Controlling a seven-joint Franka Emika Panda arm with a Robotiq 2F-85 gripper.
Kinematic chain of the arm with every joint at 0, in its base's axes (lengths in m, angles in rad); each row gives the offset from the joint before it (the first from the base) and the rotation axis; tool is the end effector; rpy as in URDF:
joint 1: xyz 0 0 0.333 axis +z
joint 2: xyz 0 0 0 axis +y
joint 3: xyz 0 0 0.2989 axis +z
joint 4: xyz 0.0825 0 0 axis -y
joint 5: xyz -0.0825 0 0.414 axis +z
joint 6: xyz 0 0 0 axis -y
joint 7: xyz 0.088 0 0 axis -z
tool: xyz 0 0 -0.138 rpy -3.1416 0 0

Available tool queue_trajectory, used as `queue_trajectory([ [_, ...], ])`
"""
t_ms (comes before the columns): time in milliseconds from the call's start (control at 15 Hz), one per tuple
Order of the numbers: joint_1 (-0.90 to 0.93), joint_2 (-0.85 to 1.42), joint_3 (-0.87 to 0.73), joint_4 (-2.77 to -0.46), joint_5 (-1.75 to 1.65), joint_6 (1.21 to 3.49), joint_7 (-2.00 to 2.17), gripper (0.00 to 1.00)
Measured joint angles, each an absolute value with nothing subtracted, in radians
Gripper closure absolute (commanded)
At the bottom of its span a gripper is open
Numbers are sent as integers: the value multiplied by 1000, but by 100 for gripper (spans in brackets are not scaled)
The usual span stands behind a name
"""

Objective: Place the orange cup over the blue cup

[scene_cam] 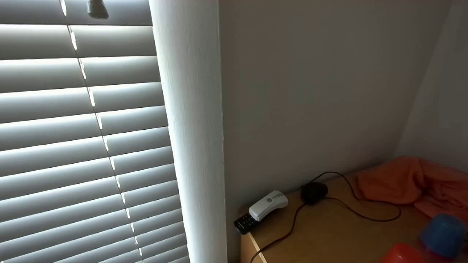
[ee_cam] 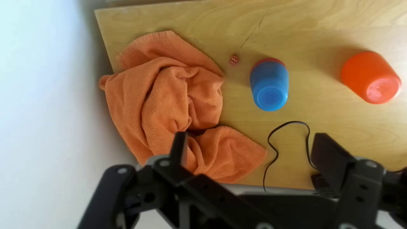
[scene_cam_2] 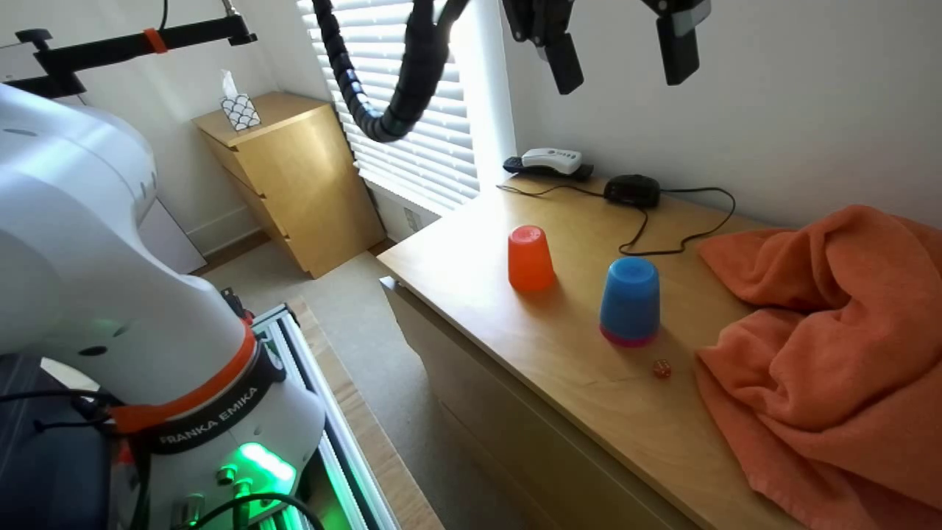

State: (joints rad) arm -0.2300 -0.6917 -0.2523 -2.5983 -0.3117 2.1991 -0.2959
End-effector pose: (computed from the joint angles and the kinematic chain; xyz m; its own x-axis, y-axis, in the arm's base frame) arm 0.3655 -0.2056 0.4423 0.9749 0.0188 0.2217 -0.0280 -0.9781 0.2063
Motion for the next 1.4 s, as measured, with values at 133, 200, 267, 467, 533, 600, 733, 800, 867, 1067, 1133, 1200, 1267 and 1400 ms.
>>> queue_trajectory([
  [133,-230,-692,-252,-2598,-312,2199,-296,0],
  [200,-230,-692,-252,-2598,-312,2199,-296,0],
  [267,-229,-691,-250,-2598,-311,2199,-296,0],
  [467,-216,-675,-214,-2609,-302,2178,-258,0],
  [533,-214,-663,-191,-2613,-296,2158,-223,0],
  [600,-211,-649,-169,-2616,-289,2137,-183,0],
  [733,-199,-614,-133,-2621,-261,2110,-109,0],
  [800,-191,-596,-121,-2621,-243,2099,-84,0],
  [867,-185,-579,-112,-2621,-234,2096,-68,0],
  [1067,-179,-555,-105,-2618,-231,2096,-53,0],
  [1133,-179,-555,-105,-2618,-230,2096,-53,0],
  [1200,-179,-555,-105,-2617,-230,2096,-53,0],
  [1267,-179,-555,-105,-2617,-230,2096,-53,0],
  [1400,-167,-544,-105,-2617,-213,2096,-57,0],
])
